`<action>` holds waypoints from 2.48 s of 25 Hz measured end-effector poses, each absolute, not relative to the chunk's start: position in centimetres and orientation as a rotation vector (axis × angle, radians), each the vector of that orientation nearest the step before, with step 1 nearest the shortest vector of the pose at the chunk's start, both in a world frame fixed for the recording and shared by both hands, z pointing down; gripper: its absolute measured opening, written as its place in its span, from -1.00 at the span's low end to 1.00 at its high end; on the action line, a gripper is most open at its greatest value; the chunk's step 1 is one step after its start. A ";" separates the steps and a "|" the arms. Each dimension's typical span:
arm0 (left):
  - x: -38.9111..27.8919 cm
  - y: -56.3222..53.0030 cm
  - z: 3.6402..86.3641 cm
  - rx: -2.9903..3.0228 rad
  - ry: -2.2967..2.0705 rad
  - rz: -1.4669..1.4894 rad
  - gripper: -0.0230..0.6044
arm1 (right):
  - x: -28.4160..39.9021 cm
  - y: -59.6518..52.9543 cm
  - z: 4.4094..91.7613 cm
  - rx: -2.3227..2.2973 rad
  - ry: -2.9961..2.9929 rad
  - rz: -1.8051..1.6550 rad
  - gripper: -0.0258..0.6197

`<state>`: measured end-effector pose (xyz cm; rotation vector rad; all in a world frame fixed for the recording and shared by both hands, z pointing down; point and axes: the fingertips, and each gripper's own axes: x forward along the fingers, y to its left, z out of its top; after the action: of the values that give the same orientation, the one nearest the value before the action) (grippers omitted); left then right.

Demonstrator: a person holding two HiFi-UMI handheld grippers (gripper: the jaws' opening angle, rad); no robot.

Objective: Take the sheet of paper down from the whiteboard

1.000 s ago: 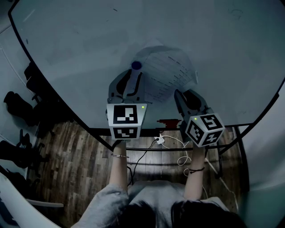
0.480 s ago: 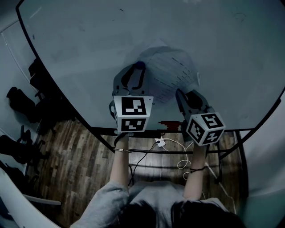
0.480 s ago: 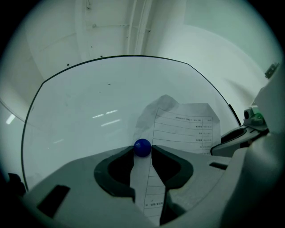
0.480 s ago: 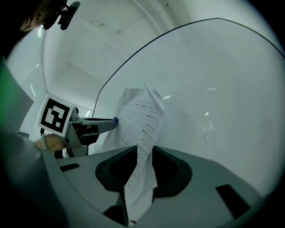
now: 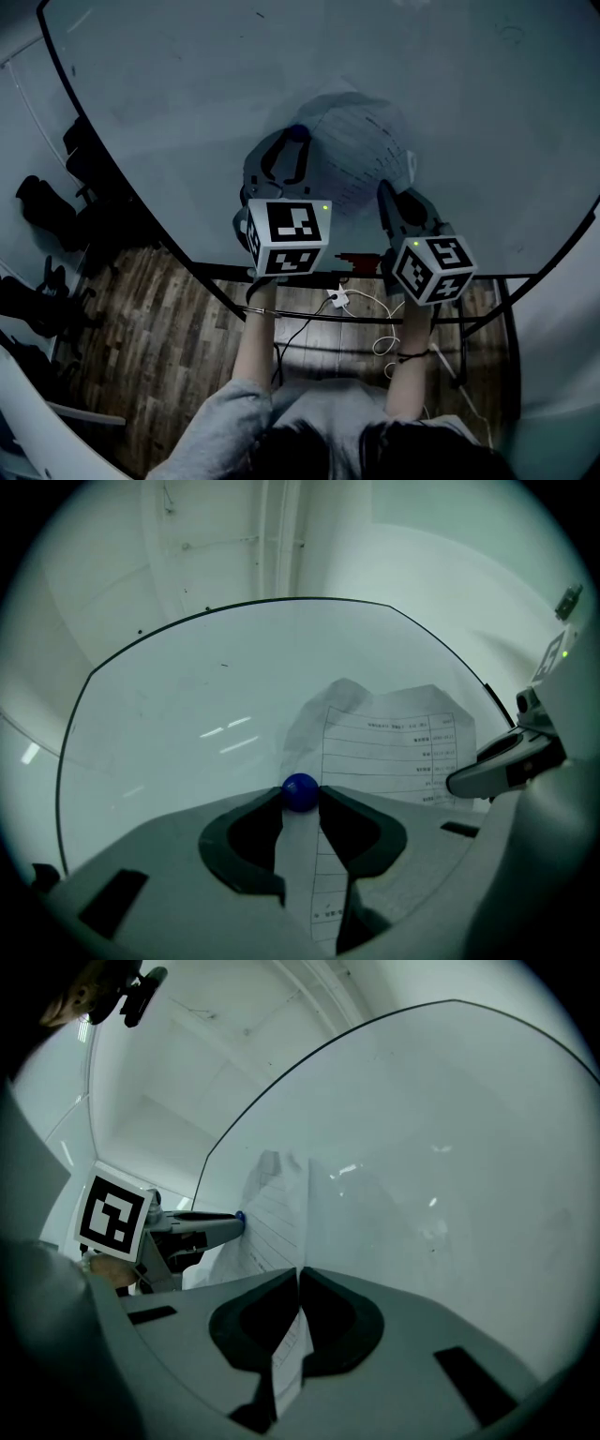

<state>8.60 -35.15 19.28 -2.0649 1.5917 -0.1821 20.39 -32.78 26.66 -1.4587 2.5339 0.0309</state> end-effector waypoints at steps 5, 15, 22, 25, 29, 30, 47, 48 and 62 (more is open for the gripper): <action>8.5 -35.1 19.3 -2.063 1.590 -0.154 -0.59 | 20.9 -32.9 26.6 -1.475 2.520 0.035 -0.92; 8.1 -34.9 18.7 -2.086 1.618 -0.105 -0.59 | 20.9 -33.3 27.1 -1.471 2.526 -0.046 -0.92; 7.8 -35.0 18.5 -2.100 1.622 -0.077 -0.59 | 20.6 -33.5 27.8 -1.471 2.519 -0.115 -0.92; 7.8 -35.0 18.4 -2.104 1.624 -0.069 -0.59 | 20.9 -33.5 28.1 -1.473 2.511 -0.139 -0.92; 7.6 -35.0 18.3 -2.111 1.625 -0.060 -0.59 | 20.8 -33.5 28.2 -1.471 2.504 -0.160 -0.92; 7.6 -35.0 18.2 -2.113 1.627 -0.058 -0.59 | 20.8 -33.6 28.2 -1.469 2.502 -0.167 -0.92; 7.8 -34.8 18.4 -2.125 1.645 -0.033 -0.59 | 23.3 -33.4 29.5 -1.548 2.457 -0.224 -0.92; 7.8 -34.8 18.4 -2.124 1.647 -0.032 -0.59 | 23.5 -33.4 29.6 -1.551 2.454 -0.224 -0.92; 7.7 -34.7 18.4 -2.169 1.640 0.017 -0.59 | 25.3 -32.5 29.9 -1.588 2.408 -0.214 -0.92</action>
<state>7.71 -34.73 18.40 -2.1692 1.6402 0.0168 25.29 -32.49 29.93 -1.5883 2.4084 -0.2145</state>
